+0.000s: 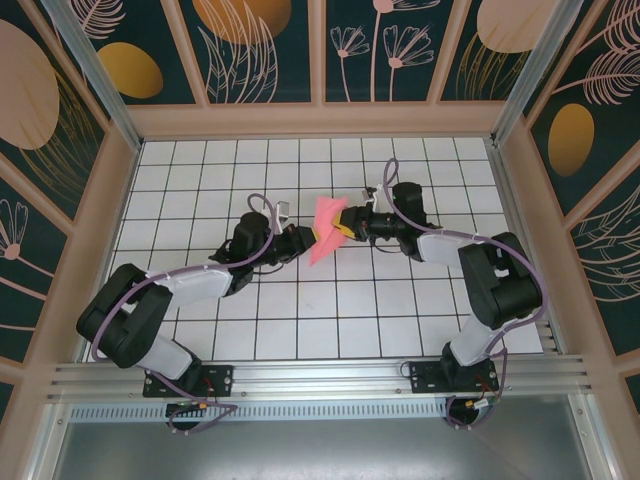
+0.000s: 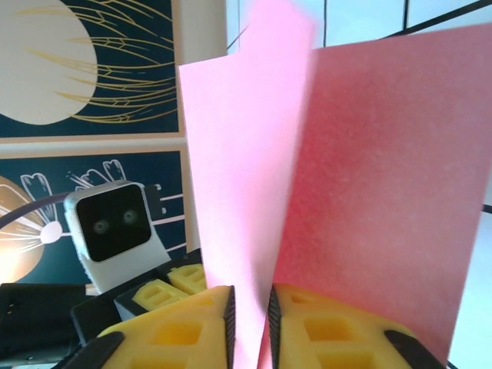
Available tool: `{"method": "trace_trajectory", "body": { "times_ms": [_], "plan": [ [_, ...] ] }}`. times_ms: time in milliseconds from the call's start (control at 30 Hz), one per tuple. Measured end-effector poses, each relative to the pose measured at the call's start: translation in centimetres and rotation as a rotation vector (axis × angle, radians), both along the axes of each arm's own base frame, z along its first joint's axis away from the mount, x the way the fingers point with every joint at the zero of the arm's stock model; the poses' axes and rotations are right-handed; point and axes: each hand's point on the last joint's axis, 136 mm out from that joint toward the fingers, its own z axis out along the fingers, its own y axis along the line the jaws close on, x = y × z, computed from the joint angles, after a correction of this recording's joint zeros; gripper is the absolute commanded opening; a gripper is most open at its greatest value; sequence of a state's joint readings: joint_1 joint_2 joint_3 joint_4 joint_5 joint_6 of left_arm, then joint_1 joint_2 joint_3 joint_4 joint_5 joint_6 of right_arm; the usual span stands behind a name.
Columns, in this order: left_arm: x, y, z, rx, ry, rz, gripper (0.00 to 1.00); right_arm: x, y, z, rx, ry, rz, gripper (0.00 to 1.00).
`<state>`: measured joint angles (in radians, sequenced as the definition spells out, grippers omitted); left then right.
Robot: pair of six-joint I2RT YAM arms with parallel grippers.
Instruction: Fold a paper plane with a square sheet of paper (pick it up from the middle)
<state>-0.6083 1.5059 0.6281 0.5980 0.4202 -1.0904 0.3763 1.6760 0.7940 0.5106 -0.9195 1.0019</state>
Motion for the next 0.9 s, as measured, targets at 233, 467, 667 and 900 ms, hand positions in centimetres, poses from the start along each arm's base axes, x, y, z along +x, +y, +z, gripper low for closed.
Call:
{"method": "trace_trajectory", "body": {
  "times_ms": [233, 467, 667, 900],
  "plan": [
    [2.3, 2.0, -0.4, 0.225, -0.02, 0.105, 0.1, 1.5, -1.9, -1.6, -0.185, -0.019, -0.105, 0.57],
    [5.1, 7.1, 0.4, 0.614, -0.054, 0.312, 0.09, 2.3, -5.0, -2.1, -0.379, -0.086, -0.234, 0.67],
    [6.0, 9.3, -1.1, 0.976, -0.044, 0.402, 0.09, 1.8, -7.3, -4.3, -0.496, -0.062, -0.308, 0.67],
    [6.2, 7.1, -6.1, 1.192, 0.0, 0.32, 0.26, 0.6, -9.2, -7.3, -0.578, 0.007, -0.36, 0.67]
  ]
}}
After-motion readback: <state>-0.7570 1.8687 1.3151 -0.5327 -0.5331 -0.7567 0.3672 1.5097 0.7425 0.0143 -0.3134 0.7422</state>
